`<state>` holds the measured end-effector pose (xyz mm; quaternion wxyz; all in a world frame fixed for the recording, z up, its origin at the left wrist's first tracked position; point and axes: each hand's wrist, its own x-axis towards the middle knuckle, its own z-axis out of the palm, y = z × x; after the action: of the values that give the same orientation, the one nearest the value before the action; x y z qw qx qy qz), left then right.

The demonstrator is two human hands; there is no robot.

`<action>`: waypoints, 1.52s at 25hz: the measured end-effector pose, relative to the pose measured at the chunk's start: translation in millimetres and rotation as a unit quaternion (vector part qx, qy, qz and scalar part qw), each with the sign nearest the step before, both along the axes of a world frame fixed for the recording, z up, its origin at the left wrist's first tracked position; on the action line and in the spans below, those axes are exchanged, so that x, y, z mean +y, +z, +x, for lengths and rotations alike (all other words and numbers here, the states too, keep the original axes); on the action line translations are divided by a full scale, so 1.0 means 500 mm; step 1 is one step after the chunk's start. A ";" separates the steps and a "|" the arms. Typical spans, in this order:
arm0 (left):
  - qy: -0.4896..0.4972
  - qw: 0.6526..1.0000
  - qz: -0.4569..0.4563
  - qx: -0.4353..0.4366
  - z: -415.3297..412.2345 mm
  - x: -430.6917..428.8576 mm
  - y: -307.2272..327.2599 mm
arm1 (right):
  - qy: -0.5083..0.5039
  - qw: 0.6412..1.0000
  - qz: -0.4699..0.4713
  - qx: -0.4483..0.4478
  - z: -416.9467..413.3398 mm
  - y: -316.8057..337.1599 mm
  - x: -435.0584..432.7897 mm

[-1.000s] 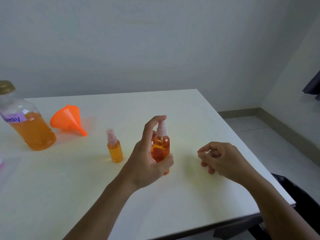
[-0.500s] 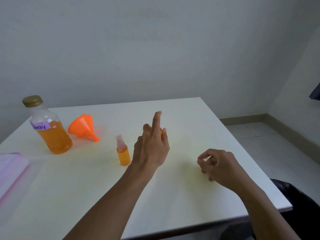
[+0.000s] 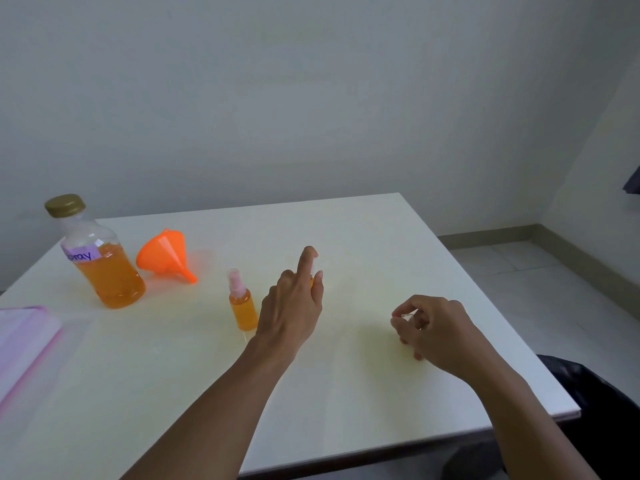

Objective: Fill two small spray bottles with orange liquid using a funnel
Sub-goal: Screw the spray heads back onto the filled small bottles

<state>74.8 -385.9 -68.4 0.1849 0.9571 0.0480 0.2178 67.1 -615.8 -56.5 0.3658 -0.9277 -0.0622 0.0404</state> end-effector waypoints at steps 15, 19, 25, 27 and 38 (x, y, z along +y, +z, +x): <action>-0.098 0.990 -0.100 -0.023 -0.041 -0.001 0.007 | -0.007 0.953 0.300 -0.048 0.012 0.044 0.052; -0.090 0.986 -0.142 0.014 -0.090 0.005 0.013 | 0.018 0.922 0.383 -0.045 0.013 0.051 0.120; -0.094 0.983 -0.156 -0.027 -0.127 0.031 0.005 | 0.108 0.921 0.375 0.000 0.010 0.054 0.171; -0.094 0.981 -0.165 -0.040 -0.129 0.045 0.003 | 0.119 0.936 0.331 -0.003 0.004 0.054 0.186; -0.105 0.982 -0.141 -0.072 -0.178 0.100 0.039 | 0.165 0.913 0.374 -0.012 -0.025 0.063 0.224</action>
<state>-14.4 -336.1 -49.1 0.3432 0.9028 -0.0363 0.2566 54.4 -503.9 -25.1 0.6731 -0.7003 -0.2290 0.0632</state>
